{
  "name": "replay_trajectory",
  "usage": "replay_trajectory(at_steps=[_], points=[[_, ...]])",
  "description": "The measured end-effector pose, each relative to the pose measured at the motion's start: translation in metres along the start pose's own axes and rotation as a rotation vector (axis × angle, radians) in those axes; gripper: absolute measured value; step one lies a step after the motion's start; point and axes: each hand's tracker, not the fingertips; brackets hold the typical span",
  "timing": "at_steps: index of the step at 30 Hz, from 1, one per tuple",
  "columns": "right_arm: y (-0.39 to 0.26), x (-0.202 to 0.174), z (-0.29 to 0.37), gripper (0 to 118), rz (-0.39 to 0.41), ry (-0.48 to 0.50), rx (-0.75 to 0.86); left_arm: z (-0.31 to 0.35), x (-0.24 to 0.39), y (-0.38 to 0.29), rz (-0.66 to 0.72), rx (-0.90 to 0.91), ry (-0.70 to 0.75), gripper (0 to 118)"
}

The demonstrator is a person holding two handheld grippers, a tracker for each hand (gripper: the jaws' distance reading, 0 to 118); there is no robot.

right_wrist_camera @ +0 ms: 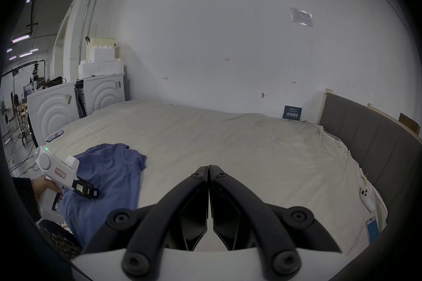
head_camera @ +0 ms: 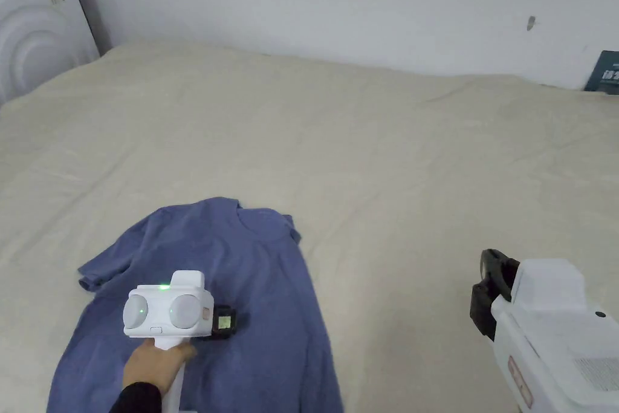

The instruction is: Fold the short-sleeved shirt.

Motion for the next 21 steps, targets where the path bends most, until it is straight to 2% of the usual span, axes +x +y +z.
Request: replay_trajectory(at_steps=[1, 3, 4, 5, 6, 7, 9, 11, 16, 21], points=[[-0.002, 0.004, 0.000, 0, -0.005, -0.008, -0.008, 0.006, 0.000, 0.000, 0.035, 0.048, 0.002, 74], [-0.004, 0.010, -0.001, 0, -0.019, -0.019, -0.016, 0.013, 0.002, 0.000, 0.021, 0.035, -0.021, 49], [-0.005, 0.013, -0.001, 0, -0.027, -0.024, -0.017, 0.016, 0.006, 0.000, -0.003, 0.040, -0.027, 44], [-0.005, 0.015, 0.000, 0, -0.032, -0.026, -0.018, 0.019, 0.010, 0.000, -0.043, 0.044, -0.018, 44], [-0.005, 0.017, 0.000, 0, -0.036, -0.030, -0.018, 0.013, 0.009, 0.002, -0.074, 0.041, -0.010, 19], [-0.005, 0.019, 0.001, 0, -0.040, -0.032, -0.017, 0.011, 0.008, 0.002, -0.077, 0.043, -0.010, 0], [-0.004, 0.023, 0.005, 0, -0.050, -0.036, -0.011, 0.014, 0.006, -0.003, -0.075, 0.050, -0.013, 0], [-0.003, 0.027, 0.008, 0, -0.055, -0.037, -0.004, 0.023, -0.001, -0.006, -0.013, 0.077, -0.062, 0], [-0.001, 0.037, 0.020, 0, -0.059, -0.045, 0.014, 0.070, -0.033, -0.015, 0.202, 0.200, -0.310, 0], [-0.001, 0.049, 0.033, 0, -0.085, -0.063, 0.031, 0.110, -0.036, -0.019, 0.254, 0.292, -0.458, 0]])
